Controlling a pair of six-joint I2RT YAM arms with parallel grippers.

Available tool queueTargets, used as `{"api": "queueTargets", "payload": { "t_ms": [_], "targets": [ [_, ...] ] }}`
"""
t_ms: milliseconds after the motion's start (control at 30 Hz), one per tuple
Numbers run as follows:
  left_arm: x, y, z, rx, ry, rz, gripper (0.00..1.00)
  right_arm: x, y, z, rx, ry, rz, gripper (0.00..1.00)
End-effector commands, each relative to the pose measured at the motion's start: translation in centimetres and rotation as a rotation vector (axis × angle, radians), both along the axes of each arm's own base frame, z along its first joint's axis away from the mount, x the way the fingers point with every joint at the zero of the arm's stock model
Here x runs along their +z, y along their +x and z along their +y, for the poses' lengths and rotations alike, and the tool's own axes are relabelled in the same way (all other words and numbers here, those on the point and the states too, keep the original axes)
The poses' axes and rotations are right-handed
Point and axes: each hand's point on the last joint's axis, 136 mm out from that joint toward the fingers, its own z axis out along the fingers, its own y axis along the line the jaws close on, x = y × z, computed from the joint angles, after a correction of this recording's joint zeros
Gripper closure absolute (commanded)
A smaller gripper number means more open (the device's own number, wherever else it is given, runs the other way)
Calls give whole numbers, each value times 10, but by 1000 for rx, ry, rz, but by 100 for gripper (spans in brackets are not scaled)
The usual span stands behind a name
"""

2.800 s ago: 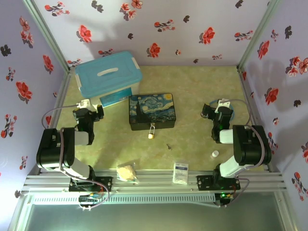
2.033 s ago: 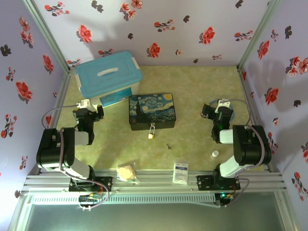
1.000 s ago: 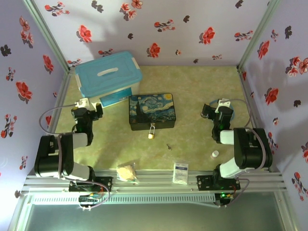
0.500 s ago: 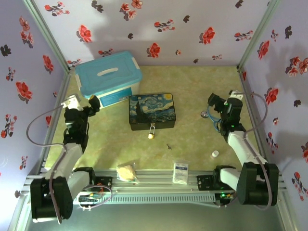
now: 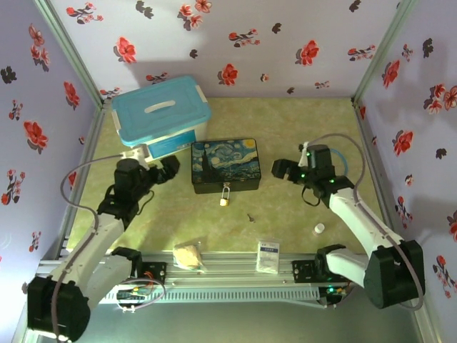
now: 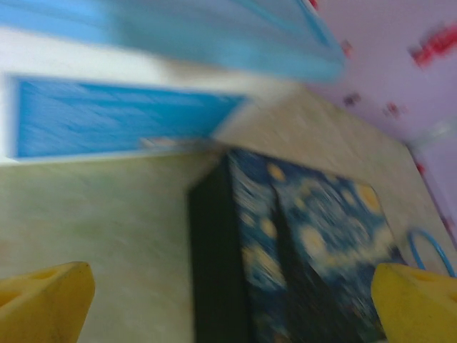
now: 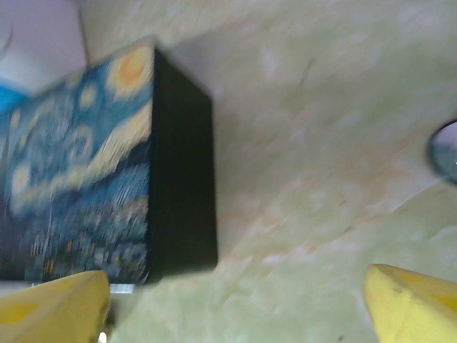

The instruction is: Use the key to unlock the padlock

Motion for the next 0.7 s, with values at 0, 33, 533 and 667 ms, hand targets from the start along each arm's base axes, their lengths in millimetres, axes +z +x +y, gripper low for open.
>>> {"api": "queueTargets", "payload": {
  "t_ms": [0,33,533,667],
  "targets": [
    [-18,-22,-39,-109,10,109,0,-21,-26,16,73,-63,81,17],
    [-20,-28,-51,-142,14,120,0,-27,-33,21,100,-97,102,19],
    [-49,-87,-132,-327,26,232,0,-81,-109,92,451,-225,191,41],
    [-57,-94,-141,-348,22,239,0,-95,-117,93,465,-256,226,42]
  ]
}}
